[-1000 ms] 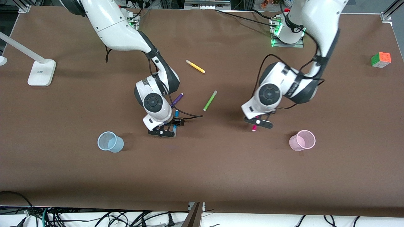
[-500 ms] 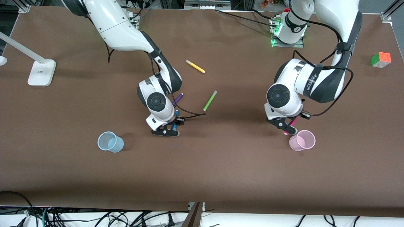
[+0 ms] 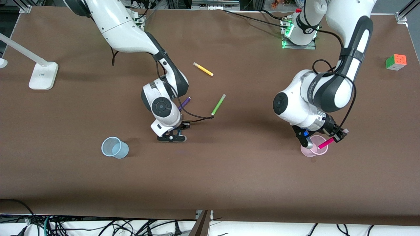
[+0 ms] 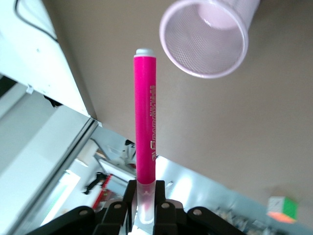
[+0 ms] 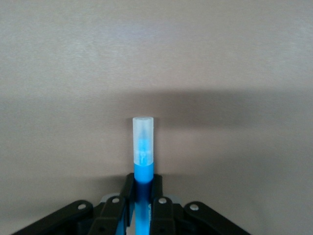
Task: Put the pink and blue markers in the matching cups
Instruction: 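Lift the pink marker over the pink cup while the right gripper lifts blue, then lower the pink marker into the pink cup while the right gripper carries blue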
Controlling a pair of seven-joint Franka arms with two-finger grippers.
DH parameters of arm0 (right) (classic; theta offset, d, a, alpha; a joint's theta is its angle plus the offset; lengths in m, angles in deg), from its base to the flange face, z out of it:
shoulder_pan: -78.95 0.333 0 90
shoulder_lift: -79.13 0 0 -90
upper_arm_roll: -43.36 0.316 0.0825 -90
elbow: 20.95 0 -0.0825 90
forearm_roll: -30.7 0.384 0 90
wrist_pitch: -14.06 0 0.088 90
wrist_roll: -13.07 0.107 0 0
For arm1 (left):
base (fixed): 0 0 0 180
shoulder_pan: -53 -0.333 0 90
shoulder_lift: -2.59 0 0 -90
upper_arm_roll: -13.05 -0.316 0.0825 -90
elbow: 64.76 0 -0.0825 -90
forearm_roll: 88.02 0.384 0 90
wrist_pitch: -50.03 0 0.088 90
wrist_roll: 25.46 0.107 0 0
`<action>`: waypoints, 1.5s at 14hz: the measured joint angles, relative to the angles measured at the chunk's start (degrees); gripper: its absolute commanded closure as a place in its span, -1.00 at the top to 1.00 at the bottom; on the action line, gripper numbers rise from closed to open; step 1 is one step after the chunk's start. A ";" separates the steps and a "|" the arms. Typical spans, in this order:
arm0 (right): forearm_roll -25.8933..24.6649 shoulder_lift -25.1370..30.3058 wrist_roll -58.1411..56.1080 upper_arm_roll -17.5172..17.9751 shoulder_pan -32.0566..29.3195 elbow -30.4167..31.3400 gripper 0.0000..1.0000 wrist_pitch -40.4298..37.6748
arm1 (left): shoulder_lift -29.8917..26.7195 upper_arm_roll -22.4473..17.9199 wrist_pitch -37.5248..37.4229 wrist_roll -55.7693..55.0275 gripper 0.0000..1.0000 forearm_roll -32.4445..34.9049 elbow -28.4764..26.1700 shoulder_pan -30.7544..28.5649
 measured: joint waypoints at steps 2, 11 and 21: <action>2.34 0.44 -2.11 -0.32 -1.95 -6.11 -1.00 -9.22 | 2.30 -0.20 0.00 4.56 -0.94 2.84 -0.02 -0.85; 7.73 3.60 -11.91 -0.47 -15.86 -16.54 -1.00 -25.92 | 5.92 -0.07 2.06 6.85 1.00 5.61 1.93 -1.32; 19.08 3.12 -12.05 -0.60 -27.19 -15.75 -1.00 -30.02 | 2.84 -0.37 -3.87 -4.70 1.00 -27.63 8.19 -5.43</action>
